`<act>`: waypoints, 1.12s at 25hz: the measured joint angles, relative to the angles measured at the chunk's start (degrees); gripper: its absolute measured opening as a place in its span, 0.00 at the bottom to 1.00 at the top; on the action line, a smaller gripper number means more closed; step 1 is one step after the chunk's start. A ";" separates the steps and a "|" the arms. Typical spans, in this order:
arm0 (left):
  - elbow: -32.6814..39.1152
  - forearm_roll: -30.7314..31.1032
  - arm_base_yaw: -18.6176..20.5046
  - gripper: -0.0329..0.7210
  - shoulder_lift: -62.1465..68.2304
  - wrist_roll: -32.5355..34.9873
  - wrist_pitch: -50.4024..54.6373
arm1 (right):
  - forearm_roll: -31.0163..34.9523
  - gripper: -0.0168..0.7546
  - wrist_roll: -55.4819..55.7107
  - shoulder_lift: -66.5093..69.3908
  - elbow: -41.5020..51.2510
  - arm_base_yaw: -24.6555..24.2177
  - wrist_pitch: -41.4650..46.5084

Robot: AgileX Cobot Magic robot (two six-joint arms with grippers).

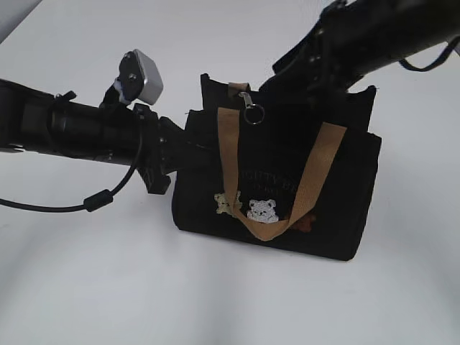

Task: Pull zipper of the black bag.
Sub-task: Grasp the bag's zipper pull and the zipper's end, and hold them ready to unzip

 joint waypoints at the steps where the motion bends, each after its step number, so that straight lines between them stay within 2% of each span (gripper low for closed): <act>1: 0.00 0.00 0.00 0.13 0.00 0.00 0.00 | -0.79 0.49 0.06 1.28 -0.87 0.92 -0.23; 9: 0.00 0.00 -0.07 0.13 0.00 0.00 -0.07 | -3.30 0.47 0.25 5.36 -2.04 2.56 -1.36; 16: 0.00 0.24 -0.07 0.13 0.00 0.00 -0.13 | -3.41 0.29 0.25 6.55 -2.13 2.56 -1.60; 21: 0.00 0.38 -0.07 0.13 0.00 0.00 -0.52 | -3.36 0.07 1.92 6.55 -2.20 2.56 -1.78; 28: 0.00 0.38 -0.07 0.13 0.00 0.00 -0.50 | -3.26 0.03 10.94 5.56 -2.20 1.80 -1.72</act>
